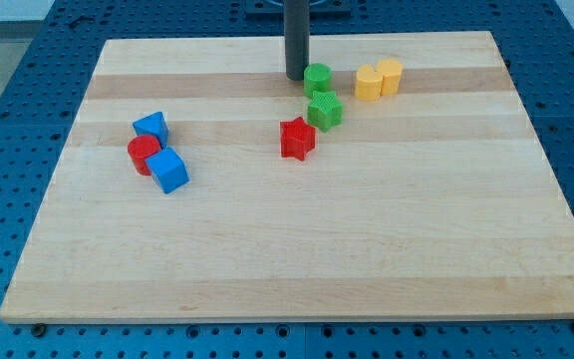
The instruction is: Push the green circle closer to the yellow heart
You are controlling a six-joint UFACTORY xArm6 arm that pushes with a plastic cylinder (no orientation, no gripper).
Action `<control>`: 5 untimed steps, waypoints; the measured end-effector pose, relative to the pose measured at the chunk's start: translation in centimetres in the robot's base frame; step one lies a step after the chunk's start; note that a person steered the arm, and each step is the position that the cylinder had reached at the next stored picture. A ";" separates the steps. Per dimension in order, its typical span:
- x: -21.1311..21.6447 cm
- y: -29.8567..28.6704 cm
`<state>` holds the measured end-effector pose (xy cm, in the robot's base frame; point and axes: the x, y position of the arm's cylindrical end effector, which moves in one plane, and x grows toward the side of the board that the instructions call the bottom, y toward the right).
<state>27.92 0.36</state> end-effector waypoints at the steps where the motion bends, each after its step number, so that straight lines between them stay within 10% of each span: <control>1: 0.0 3.3; 5: 0.6 9.2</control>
